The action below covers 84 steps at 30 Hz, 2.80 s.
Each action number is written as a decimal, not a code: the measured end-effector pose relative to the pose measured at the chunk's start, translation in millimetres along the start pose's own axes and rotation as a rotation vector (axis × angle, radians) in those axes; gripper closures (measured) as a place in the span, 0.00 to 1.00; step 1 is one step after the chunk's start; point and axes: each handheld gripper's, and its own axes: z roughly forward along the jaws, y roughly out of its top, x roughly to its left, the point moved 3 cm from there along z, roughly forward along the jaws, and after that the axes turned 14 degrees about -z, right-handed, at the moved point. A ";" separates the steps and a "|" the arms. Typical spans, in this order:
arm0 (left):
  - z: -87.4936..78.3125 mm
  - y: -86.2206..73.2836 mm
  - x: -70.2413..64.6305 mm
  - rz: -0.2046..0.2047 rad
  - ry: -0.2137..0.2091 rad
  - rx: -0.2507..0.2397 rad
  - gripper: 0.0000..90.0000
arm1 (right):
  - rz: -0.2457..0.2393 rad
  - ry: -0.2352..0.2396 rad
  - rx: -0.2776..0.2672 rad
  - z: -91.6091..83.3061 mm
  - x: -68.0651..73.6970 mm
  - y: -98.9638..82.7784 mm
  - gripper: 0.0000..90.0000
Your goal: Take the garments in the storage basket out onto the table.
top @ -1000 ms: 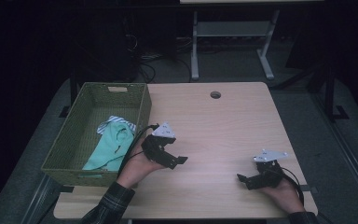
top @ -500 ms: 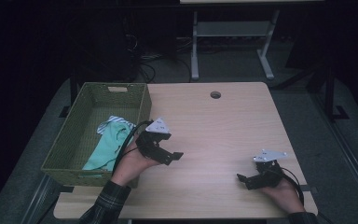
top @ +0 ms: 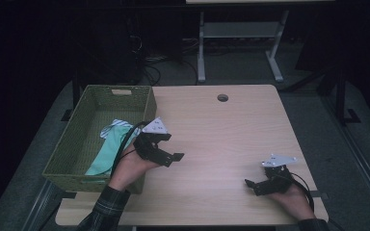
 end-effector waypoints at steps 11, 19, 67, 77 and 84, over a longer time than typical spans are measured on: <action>-10.7 -2.1 11.1 -0.034 0.016 -0.019 0.16 | -0.001 0.000 0.000 0.0 0.0 0.0 0.02; -20.0 -4.2 18.3 -0.049 0.035 -0.032 0.16 | 0.000 0.000 0.000 0.0 0.0 0.0 0.02; -72.4 -29.6 68.9 -0.138 0.160 -0.087 0.18 | 0.000 0.001 0.001 0.0 0.0 0.0 0.02; -81.4 -36.6 78.5 -0.148 0.193 -0.086 0.18 | 0.000 0.000 0.001 0.0 0.0 0.0 0.02; -87.8 -43.8 89.1 -0.169 0.216 -0.095 0.18 | 0.000 0.000 0.001 0.0 0.0 0.0 0.02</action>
